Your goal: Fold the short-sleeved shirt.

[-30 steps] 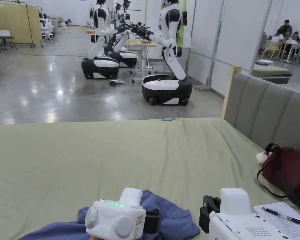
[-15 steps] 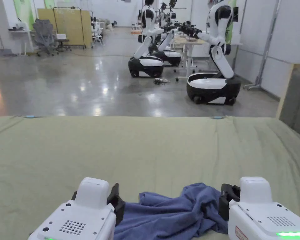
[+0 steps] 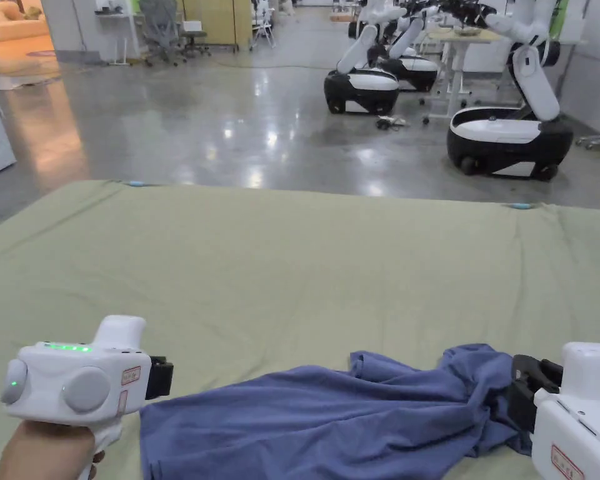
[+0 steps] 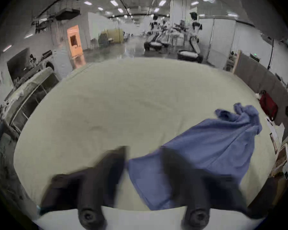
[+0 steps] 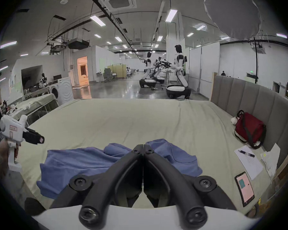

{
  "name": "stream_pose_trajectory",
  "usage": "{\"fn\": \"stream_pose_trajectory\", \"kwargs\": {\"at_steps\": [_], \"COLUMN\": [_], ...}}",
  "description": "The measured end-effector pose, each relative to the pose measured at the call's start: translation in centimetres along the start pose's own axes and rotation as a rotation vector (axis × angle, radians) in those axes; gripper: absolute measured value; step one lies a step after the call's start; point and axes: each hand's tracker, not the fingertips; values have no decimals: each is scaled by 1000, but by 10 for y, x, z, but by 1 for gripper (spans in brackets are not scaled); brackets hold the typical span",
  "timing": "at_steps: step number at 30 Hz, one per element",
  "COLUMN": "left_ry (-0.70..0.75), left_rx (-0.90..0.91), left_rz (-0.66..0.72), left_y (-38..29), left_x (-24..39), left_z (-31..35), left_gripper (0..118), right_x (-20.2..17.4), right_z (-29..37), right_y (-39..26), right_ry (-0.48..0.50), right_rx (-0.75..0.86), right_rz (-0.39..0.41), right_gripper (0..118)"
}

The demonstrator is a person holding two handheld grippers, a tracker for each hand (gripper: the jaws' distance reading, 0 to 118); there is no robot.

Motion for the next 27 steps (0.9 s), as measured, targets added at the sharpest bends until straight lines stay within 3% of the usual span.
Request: {"fn": "stream_pose_trajectory", "kwargs": {"at_steps": [1,9,11,12,13,14,15,21,22,23,24,25,27], "left_ry": [-4,58,41,23,11,17,9,-21,-19,-23,-28,-34,-41], "left_rx": [-42,-241,-199,-185,-158,-115,-105,-5,16,33,43,50,64], "left_rz": [1,-37,0,0,-18,-61,-79,-66,-80,-85,-86,-85,-80], "left_y": [0,-33,-39,-37,-34,-32,-30,-9,-5,-3,0,1,4], "left_x": [0,5,5,6,9,14,13,23,27,24,26,27,32], "left_z": [-14,-95,-90,-83,-74,-66,-58,-12,-3,1,6,11,20], "left_gripper": [113,110,107,96,78,51,3,2,2,2,2,2,2], "right_x": [2,43,62,70,81,93,102,168,174,179,183,187,187], "right_z": [-3,-8,-8,-10,-12,-15,-19,-73,-81,-89,-98,-108,-127], "right_y": [-1,-11,-15,-17,-20,-24,-27,-56,-57,-60,-64,-68,-73], "right_ry": [-4,-77,-120,-141,-165,-186,-202,-202,-181,-145,-116,-109,-93], "right_rx": [-7,-65,-91,-101,-118,-140,-161,-301,-322,-322,-294,-302,-350], "right_rz": [-1,15,19,26,41,47,47,-27,-48,-72,-100,-110,-123], "right_gripper": [4,4,4,4,4,4,4,5,12,29,70,96,102]}}
